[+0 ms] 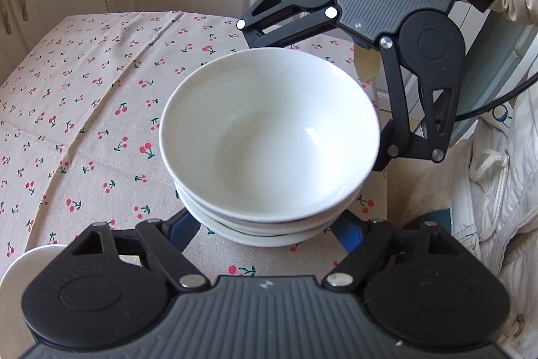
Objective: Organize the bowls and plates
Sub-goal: 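Lift the plate with bowls using both tools and lower it onto the plate stack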
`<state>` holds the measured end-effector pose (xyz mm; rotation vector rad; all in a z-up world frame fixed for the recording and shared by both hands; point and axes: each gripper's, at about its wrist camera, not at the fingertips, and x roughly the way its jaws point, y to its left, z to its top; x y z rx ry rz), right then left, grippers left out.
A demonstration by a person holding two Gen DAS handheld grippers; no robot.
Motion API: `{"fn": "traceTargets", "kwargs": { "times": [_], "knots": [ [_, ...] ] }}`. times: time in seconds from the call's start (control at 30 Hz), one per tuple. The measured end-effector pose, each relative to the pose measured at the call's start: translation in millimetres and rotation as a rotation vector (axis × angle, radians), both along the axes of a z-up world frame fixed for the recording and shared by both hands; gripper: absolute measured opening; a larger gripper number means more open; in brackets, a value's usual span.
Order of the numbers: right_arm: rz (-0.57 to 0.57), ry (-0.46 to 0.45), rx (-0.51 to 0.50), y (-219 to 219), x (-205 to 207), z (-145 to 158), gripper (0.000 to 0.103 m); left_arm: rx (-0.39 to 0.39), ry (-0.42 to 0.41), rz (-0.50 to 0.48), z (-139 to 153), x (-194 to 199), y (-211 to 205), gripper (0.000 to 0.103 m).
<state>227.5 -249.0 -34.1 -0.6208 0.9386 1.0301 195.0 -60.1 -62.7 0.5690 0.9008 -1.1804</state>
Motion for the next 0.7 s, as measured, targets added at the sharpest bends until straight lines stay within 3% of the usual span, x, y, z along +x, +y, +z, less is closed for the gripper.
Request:
{"fn": "traceTargets", "kwargs": {
  "times": [0.4,0.7],
  "knots": [
    [0.0,-0.006,-0.013,2,-4,3,0.091,0.001,-0.011,0.002,3,-4,2,0.082],
    [0.025,-0.055,-0.013,12,-10,29,0.091,-0.021,-0.06,0.028,28,-12,18,0.082]
  ]
}}
